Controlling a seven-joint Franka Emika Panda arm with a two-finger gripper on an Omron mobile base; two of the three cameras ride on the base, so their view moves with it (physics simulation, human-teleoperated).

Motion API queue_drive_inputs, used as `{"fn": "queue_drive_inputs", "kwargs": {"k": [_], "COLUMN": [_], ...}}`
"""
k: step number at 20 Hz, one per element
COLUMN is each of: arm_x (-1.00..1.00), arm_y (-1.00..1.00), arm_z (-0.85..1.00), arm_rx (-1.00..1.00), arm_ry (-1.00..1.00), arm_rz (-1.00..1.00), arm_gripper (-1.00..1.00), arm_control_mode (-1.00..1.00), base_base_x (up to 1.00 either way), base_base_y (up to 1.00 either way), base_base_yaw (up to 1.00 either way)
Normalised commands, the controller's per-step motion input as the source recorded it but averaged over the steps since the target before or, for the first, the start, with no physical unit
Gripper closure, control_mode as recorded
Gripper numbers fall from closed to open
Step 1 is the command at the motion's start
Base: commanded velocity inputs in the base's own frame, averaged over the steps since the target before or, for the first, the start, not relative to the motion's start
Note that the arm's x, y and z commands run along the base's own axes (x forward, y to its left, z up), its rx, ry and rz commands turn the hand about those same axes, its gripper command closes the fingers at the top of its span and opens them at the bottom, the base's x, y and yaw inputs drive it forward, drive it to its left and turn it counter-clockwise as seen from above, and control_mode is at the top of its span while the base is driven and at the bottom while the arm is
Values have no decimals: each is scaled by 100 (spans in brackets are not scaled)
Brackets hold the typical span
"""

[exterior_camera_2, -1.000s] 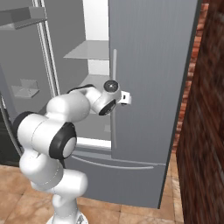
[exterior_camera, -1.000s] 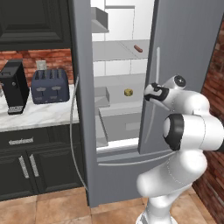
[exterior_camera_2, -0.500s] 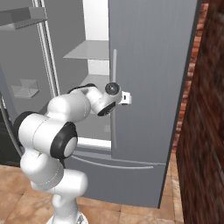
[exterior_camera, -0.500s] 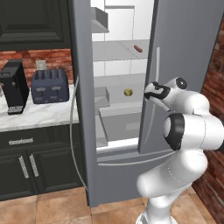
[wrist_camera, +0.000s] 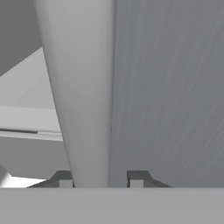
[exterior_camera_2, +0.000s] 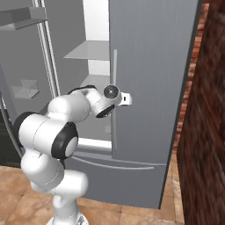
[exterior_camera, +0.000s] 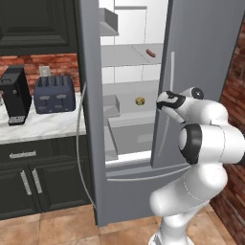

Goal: Retrieve the sausage and cheese from the fridge and place them on the cutting board on the counter.

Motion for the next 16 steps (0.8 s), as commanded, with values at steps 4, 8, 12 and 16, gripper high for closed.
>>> {"fn": "queue_drive_inputs", "kwargs": {"k": [4, 8, 12, 16], "arm_x": [4, 0, -4, -33], "arm_y": [-12, -16, -16, -37], "arm_z": [21, 30, 34, 42], "arm_rx": [1, 3, 3, 2], "arm_ry": [1, 1, 1, 3], "arm_rz": [0, 0, 0, 1], "arm_gripper": [100, 100, 100, 100], "arm_control_mode": [-100, -100, -100, -100], "base_base_x": [0, 0, 0, 0], "base_base_y": [0, 0, 0, 0], "base_base_yaw": [0, 0, 0, 0]}}
